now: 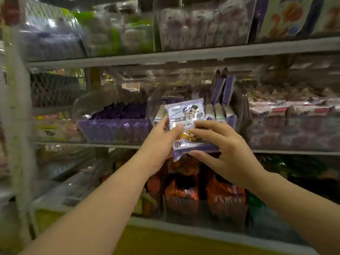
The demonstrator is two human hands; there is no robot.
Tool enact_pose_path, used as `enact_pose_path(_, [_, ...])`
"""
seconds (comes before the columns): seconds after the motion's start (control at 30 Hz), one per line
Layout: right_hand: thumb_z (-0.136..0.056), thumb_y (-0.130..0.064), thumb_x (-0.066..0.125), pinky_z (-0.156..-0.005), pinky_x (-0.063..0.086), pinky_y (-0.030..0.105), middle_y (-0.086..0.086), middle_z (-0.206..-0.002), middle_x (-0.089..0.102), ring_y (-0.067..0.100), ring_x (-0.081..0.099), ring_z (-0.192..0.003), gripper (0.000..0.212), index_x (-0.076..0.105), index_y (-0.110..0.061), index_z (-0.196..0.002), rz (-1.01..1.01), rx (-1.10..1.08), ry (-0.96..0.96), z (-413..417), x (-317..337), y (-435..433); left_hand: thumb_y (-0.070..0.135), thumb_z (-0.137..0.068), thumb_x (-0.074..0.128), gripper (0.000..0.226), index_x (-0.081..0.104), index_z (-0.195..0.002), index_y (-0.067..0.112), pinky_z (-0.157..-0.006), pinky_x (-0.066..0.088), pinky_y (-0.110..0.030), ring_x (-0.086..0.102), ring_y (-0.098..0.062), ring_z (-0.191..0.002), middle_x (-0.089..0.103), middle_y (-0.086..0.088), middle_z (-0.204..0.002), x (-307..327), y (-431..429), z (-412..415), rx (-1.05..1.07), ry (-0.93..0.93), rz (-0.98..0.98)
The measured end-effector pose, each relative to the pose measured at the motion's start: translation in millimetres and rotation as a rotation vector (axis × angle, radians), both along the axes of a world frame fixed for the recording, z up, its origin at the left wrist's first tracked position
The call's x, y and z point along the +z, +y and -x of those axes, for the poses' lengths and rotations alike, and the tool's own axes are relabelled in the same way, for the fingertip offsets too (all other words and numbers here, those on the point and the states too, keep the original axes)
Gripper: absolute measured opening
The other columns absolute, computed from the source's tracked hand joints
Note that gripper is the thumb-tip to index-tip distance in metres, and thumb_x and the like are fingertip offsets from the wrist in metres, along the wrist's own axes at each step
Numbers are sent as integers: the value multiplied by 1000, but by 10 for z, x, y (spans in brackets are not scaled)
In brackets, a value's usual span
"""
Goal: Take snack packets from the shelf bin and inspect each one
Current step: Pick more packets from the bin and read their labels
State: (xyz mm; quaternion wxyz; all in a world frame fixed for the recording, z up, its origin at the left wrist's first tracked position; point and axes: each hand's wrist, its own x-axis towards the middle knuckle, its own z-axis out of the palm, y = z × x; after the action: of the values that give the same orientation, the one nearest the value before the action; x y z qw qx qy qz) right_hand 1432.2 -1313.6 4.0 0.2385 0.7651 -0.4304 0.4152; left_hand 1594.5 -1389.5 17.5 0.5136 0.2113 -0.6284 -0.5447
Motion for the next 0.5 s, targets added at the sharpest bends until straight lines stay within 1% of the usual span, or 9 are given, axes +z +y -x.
enact_pose_path(0.03, [-85,-54,53,-100,48,29,-11,-132,51,9,52,-120,56,55,-25,-133,-52,30,-103,-42,-110,16,10,-97,54,35,51,-131,13,-93,53,-49,67,-32,-107,69,-12,-119,-93,40,-55,37,-29,42])
enact_pose_path(0.1, [-83,-59,48,-98,44,16,-19,-129,45,-1,49,-118,65,45,-27,-139,-119,50,-300,-138,-300,22,17,-93,62,43,46,-132,27,-88,57,-45,70,-21,-101,71,0,-115,-284,77,-176,122,-134,131])
enact_pose_path(0.13, [-81,-61,46,-96,43,14,-22,-126,45,-3,49,-115,69,41,-28,-141,-153,44,-389,-184,-379,8,21,-92,64,47,44,-131,36,-85,59,-42,71,-15,-99,72,6,-112,-382,74,-226,155,-191,171])
enact_pose_path(0.17, [-80,-62,45,-95,43,15,-24,-123,47,-4,50,-115,71,39,-29,-142,-203,48,-478,-232,-451,-16,24,-91,66,50,43,-132,41,-82,60,-39,70,-11,-99,71,10,-111,-481,70,-272,166,-235,199])
enact_pose_path(0.23, [-78,-61,48,-95,50,26,-23,-121,56,-2,56,-112,65,43,-33,-136,-334,118,-657,-310,-570,-66,25,-90,66,47,45,-127,45,-78,60,-35,70,-8,-100,72,13,-111,-660,59,-330,120,-274,205])
enact_pose_path(0.3, [-81,-58,51,-89,56,38,-13,-109,69,2,66,-101,44,55,-34,-118,-438,241,-823,-350,-652,-122,23,-90,66,46,46,-124,47,-72,60,-31,70,-10,-100,72,13,-111,-817,40,-343,50,-277,177])
enact_pose_path(0.37, [-87,-52,52,-83,59,42,-7,-101,74,8,71,-93,30,62,-31,-106,-504,331,-954,-357,-710,-178,20,-89,66,48,46,-128,42,-72,60,-32,70,-14,-102,72,8,-112,-974,6,-323,4,-264,143])
enact_pose_path(0.4, [-88,-50,52,-82,59,44,-4,-100,75,12,72,-91,29,64,-29,-105,-531,365,-1012,-348,-745,-205,19,-88,67,50,46,-130,38,-76,60,-35,70,-16,-103,72,6,-113,-1046,-11,-300,-7,-261,132])
enact_pose_path(0.5, [-81,-47,56,-82,57,53,9,-99,75,27,73,-91,37,66,-21,-104,-630,462,-1191,-289,-869,-316,14,-88,66,51,46,-133,30,-83,58,-42,70,-19,-103,72,4,-113,-1202,-73,-237,-12,-278,115])
